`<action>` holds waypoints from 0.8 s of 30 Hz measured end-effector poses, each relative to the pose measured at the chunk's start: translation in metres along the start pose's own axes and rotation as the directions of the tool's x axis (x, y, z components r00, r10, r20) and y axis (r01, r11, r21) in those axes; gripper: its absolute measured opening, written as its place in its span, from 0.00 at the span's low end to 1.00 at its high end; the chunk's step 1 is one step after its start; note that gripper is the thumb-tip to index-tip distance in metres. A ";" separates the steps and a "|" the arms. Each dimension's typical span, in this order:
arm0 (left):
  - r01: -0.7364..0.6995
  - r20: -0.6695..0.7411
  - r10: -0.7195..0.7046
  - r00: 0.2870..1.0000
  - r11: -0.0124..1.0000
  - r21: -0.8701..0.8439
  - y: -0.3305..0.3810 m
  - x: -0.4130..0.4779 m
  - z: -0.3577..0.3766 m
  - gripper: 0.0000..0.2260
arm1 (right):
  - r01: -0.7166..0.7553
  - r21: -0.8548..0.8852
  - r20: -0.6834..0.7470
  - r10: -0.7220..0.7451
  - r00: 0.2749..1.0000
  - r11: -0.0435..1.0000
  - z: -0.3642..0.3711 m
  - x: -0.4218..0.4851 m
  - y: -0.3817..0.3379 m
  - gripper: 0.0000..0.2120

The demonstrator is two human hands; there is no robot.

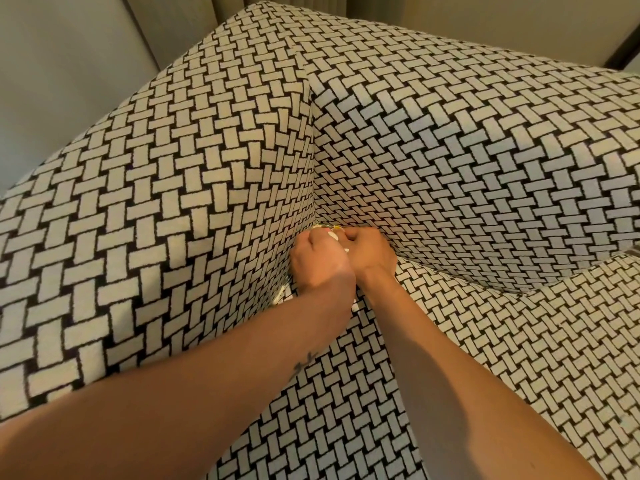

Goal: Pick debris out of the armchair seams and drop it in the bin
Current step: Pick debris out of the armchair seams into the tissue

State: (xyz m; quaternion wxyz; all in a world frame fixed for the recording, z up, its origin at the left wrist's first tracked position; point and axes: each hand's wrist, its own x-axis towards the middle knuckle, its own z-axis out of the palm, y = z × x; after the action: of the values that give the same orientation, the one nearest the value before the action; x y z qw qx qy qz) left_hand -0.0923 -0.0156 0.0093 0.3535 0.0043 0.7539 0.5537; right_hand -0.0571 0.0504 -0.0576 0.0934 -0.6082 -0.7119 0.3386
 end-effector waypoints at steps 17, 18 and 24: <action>0.058 0.036 -0.057 0.998 0.998 -0.020 -0.004 0.001 0.002 0.26 | 0.025 -0.101 -0.067 -0.032 0.997 0.995 0.004 0.001 0.001 0.15; 0.067 0.035 -0.066 0.997 0.997 -0.034 -0.004 0.001 0.002 0.26 | 0.036 -0.096 -0.072 -0.043 0.996 0.995 0.005 0.001 0.002 0.14; 0.058 0.036 -0.056 0.998 0.997 -0.045 -0.005 -0.003 0.002 0.26 | 0.088 -0.068 -0.084 -0.094 0.992 0.994 0.003 -0.003 0.006 0.11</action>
State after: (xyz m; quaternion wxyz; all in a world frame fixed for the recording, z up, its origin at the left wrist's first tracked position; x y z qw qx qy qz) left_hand -0.0871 -0.0169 0.0060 0.3822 -0.0157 0.7345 0.5605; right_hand -0.0536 0.0462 -0.0625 0.1201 -0.5920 -0.7446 0.2840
